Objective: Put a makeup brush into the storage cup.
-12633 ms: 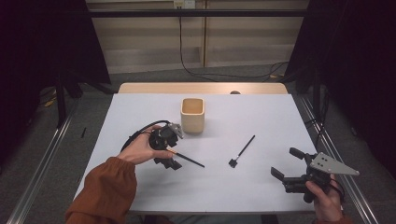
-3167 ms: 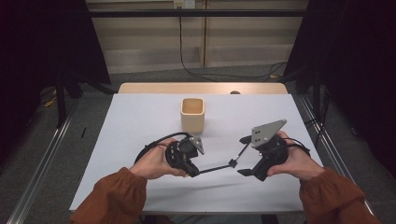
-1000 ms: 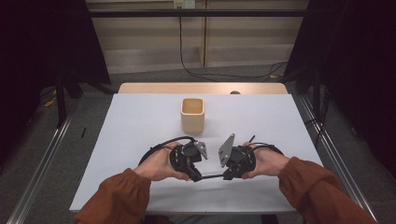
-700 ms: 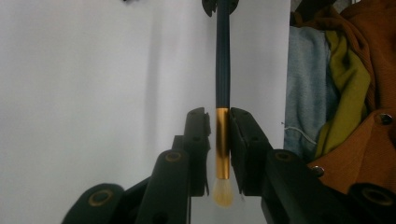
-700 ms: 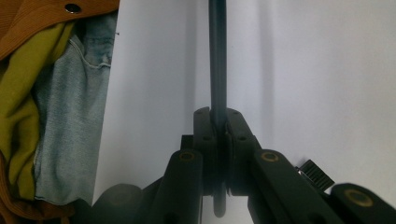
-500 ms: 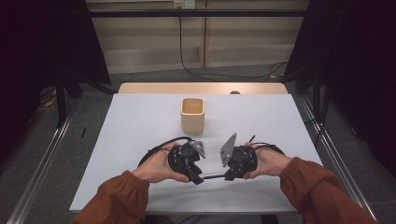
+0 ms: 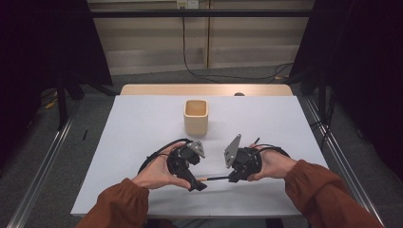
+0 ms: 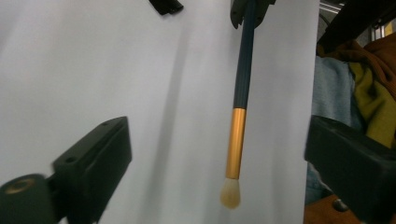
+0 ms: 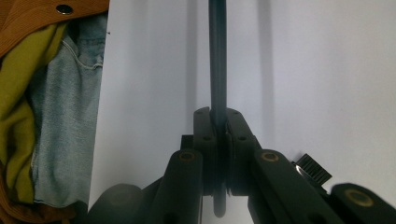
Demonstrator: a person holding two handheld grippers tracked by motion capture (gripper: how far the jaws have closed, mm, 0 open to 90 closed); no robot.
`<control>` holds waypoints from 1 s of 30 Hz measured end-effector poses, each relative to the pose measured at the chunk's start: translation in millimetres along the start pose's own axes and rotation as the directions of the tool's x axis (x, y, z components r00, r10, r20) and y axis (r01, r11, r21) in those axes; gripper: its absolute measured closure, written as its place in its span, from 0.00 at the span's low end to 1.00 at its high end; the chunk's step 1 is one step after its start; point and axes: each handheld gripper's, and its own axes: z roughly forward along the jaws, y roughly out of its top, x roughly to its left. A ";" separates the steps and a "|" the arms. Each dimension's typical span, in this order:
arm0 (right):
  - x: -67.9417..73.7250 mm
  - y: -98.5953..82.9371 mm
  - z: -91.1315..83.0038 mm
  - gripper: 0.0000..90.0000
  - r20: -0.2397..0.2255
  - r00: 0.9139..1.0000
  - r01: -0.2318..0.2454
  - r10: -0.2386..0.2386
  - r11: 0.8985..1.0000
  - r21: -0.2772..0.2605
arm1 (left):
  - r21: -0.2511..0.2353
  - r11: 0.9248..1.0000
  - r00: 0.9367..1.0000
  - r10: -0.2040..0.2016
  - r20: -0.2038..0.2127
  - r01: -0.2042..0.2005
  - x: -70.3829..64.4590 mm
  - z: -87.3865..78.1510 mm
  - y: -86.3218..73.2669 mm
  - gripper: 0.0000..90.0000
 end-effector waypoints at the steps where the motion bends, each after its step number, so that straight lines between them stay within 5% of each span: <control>1: 1.0 -0.1 -1.2 0.95 0.009 1.000 -0.007 0.007 1.000 0.000 | -0.033 0.999 1.000 0.003 0.001 -0.003 -0.2 -2.1 0.1 0.06; 5: 1.9 -1.5 -2.2 0.95 0.014 1.000 -0.014 0.014 1.000 0.001 | -0.064 0.998 1.000 0.017 -0.002 -0.018 -2.5 -3.9 -0.9 0.05; 20: -3.0 -27.2 -14.8 0.95 0.048 0.995 -0.084 0.085 0.996 -0.024 | -0.137 0.990 0.996 -0.046 -0.078 0.035 -1.2 -14.6 -22.3 0.04; 30: -0.4 -38.3 -13.0 0.95 0.117 0.980 -0.161 0.164 0.986 -0.031 | -0.164 0.985 0.991 -0.076 -0.111 0.058 -1.3 -20.4 -34.5 0.04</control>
